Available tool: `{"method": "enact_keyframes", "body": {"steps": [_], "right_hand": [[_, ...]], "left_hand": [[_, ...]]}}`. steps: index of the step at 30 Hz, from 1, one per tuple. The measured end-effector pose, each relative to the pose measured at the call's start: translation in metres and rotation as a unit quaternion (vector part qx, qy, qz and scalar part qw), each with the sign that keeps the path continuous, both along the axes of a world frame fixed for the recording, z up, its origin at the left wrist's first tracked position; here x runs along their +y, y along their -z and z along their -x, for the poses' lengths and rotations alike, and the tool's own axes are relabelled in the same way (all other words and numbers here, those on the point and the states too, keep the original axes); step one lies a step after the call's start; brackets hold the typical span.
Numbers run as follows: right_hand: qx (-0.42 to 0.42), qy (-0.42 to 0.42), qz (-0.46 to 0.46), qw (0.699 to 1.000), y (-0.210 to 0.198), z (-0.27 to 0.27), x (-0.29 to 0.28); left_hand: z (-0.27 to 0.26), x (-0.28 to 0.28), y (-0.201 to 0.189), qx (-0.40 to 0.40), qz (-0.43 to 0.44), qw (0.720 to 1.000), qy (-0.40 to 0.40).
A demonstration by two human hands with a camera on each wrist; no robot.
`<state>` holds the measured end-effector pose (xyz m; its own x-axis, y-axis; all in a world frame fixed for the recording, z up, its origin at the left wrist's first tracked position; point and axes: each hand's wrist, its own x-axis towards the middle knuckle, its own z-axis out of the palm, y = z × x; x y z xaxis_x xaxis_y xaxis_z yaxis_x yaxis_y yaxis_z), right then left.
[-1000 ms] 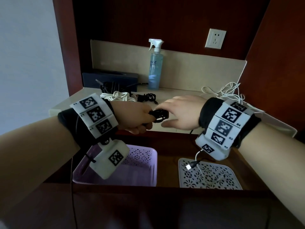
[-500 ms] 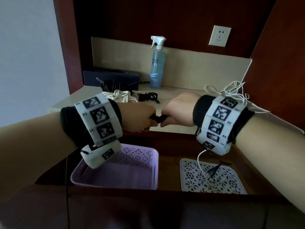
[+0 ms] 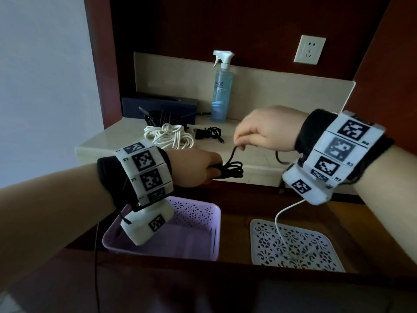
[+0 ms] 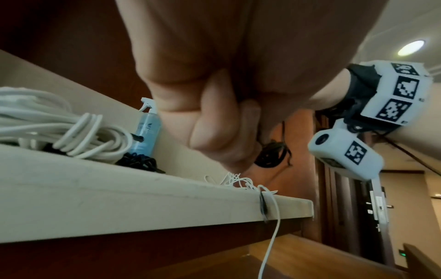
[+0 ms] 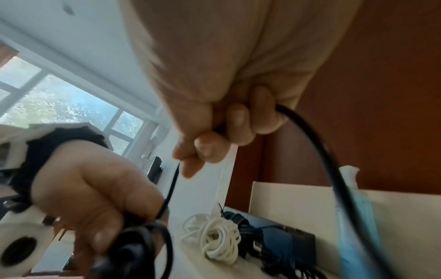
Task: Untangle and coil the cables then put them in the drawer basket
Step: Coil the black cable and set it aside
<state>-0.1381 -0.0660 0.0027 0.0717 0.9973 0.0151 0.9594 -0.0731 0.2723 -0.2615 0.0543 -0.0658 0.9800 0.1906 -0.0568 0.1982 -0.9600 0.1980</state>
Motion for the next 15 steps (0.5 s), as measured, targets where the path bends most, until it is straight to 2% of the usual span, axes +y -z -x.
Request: {"method": "enact_keyframes", "body": {"steps": [2,4,5,7,9,10,11,13,14,15], "right_hand": [[0.001,-0.042,-0.054,0.998,-0.005,-0.003,0.002],[0.073,-0.048,-0.107,0.990,-0.003,-0.012,0.002],[0.127,-0.037,-0.132,0.982,0.001,-0.018,0.003],[0.255,-0.011,-0.186,0.949,0.015,-0.024,0.001],[0.349,0.003,-0.244,0.904,0.032,-0.021,0.000],[0.348,0.007,-0.256,0.902,0.041,-0.018,0.001],[0.330,0.017,-0.240,0.913,0.048,-0.013,0.003],[0.250,0.066,-0.146,0.955,0.060,0.000,0.007],[0.189,0.087,-0.104,0.973,0.065,0.005,0.008],[0.122,0.091,-0.086,0.985,0.067,0.009,0.009]], "left_hand": [[0.003,-0.004,-0.004,-0.027,0.054,0.997,0.045],[0.008,-0.007,-0.009,-0.066,0.154,0.981,0.094],[0.011,-0.009,-0.013,-0.080,0.230,0.964,0.107],[0.015,-0.009,-0.019,-0.125,0.351,0.921,0.114],[0.015,-0.007,-0.027,-0.198,0.404,0.889,0.090],[0.014,-0.005,-0.031,-0.232,0.415,0.877,0.067],[0.012,-0.001,-0.035,-0.266,0.419,0.867,0.039],[0.005,0.010,-0.042,-0.325,0.408,0.853,-0.032],[0.001,0.016,-0.045,-0.340,0.380,0.858,-0.065],[-0.001,0.022,-0.045,-0.340,0.326,0.877,-0.095]]}}
